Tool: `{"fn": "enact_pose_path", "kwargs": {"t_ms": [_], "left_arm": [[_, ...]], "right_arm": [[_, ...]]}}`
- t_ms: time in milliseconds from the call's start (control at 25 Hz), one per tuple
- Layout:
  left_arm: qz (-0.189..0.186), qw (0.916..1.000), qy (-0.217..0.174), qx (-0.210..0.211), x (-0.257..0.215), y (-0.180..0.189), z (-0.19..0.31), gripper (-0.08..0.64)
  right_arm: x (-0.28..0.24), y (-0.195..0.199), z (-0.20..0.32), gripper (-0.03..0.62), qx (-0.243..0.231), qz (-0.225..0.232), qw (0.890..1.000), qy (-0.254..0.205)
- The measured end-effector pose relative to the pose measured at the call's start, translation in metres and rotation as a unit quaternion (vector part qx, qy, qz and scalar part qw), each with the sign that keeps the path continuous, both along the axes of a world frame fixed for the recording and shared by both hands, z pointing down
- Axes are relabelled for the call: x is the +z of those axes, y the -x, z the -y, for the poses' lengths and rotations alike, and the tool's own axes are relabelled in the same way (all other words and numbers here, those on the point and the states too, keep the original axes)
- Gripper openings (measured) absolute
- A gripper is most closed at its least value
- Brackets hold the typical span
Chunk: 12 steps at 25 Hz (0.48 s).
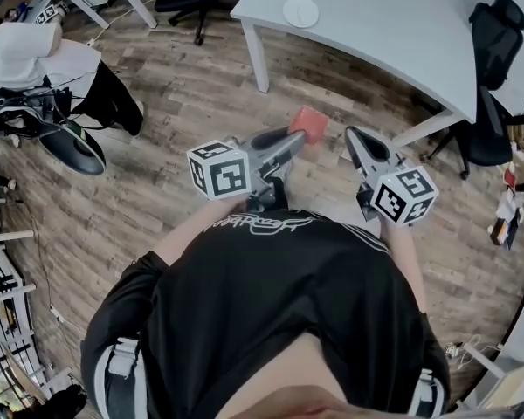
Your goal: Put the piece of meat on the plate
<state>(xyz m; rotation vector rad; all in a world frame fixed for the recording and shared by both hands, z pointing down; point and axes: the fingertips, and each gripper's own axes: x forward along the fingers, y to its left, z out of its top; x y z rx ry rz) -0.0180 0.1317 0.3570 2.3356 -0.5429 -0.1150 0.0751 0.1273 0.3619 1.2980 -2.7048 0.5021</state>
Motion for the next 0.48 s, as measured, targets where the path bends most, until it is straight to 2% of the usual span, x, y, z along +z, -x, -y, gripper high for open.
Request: {"fn": "enact_pose_path", "kwargs": {"t_ms": [480], "left_arm": [[0.023, 0.9992, 0.031, 0.01, 0.016, 0.025, 0.182, 0.081]], "right_arm": [[0.02, 0.025, 0.175, 0.009, 0.011, 0.005, 0.998, 0.059]]}}
